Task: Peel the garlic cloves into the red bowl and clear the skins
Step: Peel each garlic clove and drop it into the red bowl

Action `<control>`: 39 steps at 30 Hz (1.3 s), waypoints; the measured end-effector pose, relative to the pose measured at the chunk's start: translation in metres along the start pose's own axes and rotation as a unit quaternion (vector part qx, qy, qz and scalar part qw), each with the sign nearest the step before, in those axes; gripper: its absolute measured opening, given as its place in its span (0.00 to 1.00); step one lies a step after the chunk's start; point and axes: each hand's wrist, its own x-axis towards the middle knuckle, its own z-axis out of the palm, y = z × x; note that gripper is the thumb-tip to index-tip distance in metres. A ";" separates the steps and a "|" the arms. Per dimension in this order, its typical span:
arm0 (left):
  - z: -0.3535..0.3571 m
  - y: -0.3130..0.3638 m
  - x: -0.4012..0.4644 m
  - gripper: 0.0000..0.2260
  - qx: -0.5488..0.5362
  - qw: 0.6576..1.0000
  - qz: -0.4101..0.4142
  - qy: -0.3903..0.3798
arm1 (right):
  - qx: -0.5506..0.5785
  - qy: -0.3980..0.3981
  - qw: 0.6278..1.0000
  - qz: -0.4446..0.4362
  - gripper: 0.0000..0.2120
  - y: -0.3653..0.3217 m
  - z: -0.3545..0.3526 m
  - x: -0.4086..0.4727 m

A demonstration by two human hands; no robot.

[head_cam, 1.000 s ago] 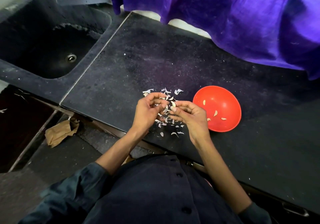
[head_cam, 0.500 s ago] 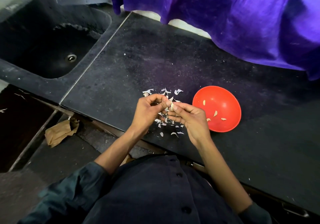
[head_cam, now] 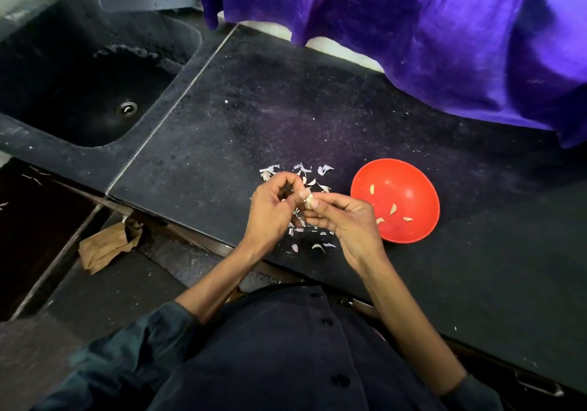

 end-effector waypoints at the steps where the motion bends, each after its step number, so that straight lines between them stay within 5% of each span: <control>1: 0.000 -0.001 0.000 0.06 0.011 1.000 0.004 -0.008 | 0.002 -0.001 1.000 0.002 0.06 0.000 0.000 0.000; 10: 0.003 0.002 -0.002 0.05 0.062 0.998 0.018 -0.002 | 0.026 0.016 0.999 -0.011 0.06 0.004 0.004 -0.002; 18: 0.008 0.005 -0.008 0.02 0.113 0.989 0.096 0.024 | 0.145 0.002 0.987 0.063 0.07 0.005 0.002 0.001; 24: 0.001 -0.001 -0.006 0.05 0.081 0.994 0.058 0.037 | 0.223 0.027 0.970 0.090 0.11 0.003 -0.006 0.004; 32: -0.002 0.000 0.001 0.11 0.080 0.997 0.009 0.000 | 0.084 0.046 0.995 0.009 0.07 0.007 -0.009 0.005; 39: -0.003 0.005 0.001 0.07 0.037 0.998 0.005 -0.053 | 0.005 0.044 0.999 -0.028 0.08 0.007 -0.012 0.008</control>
